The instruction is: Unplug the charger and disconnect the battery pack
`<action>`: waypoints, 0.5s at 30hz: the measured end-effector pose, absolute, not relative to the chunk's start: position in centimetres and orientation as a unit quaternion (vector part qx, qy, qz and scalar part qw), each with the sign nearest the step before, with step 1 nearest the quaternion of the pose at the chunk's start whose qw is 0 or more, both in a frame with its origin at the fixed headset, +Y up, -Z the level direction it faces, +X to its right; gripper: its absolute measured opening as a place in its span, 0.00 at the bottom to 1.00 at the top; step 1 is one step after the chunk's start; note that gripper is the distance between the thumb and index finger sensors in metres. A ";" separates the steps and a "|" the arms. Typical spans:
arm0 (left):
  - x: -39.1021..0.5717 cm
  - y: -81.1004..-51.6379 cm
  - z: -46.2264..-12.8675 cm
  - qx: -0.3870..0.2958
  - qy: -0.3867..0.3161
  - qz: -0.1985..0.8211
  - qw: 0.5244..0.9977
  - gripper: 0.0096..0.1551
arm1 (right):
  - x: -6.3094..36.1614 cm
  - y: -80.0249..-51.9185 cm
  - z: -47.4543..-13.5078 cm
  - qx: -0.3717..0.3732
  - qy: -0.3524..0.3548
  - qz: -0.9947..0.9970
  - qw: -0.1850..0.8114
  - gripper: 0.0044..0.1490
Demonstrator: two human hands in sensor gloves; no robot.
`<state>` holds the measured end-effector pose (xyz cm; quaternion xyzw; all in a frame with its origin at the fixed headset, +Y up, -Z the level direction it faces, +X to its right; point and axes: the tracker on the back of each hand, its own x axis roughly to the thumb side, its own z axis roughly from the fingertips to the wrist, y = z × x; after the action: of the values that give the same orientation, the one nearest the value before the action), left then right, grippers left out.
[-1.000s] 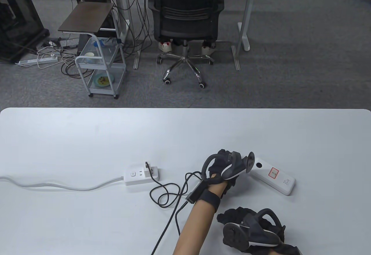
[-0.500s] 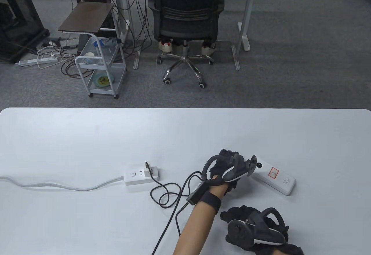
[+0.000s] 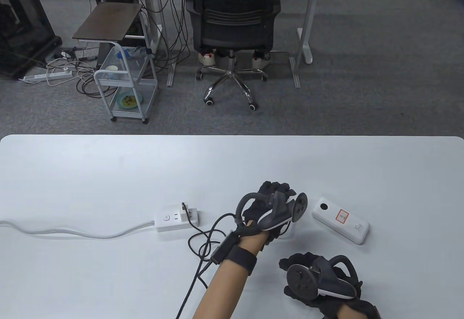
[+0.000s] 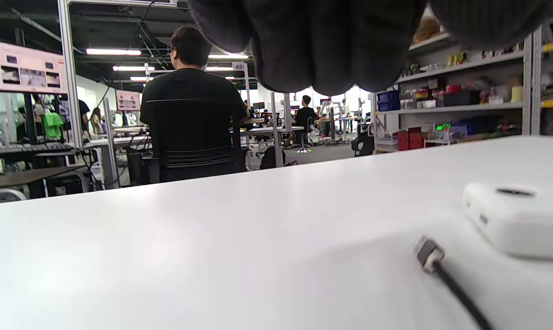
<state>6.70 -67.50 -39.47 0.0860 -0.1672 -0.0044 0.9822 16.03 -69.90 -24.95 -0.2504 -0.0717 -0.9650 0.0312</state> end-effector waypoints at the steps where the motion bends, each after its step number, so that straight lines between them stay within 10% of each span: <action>1: 6.1 -66.7 -39.0 0.088 -0.173 -0.016 0.981 0.33 | 16.1 -70.0 -25.1 -0.248 -0.073 -0.966 0.031 0.43; 15: -2.0 -60.8 -33.8 0.141 -0.145 -0.043 0.978 0.34 | 16.8 -70.7 -25.6 -0.223 -0.080 -0.971 0.029 0.43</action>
<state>-2.04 -60.83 -33.78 0.1409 -0.1449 -0.0434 0.9784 16.77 -70.68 -25.62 -0.2234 -0.0799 -0.9710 0.0286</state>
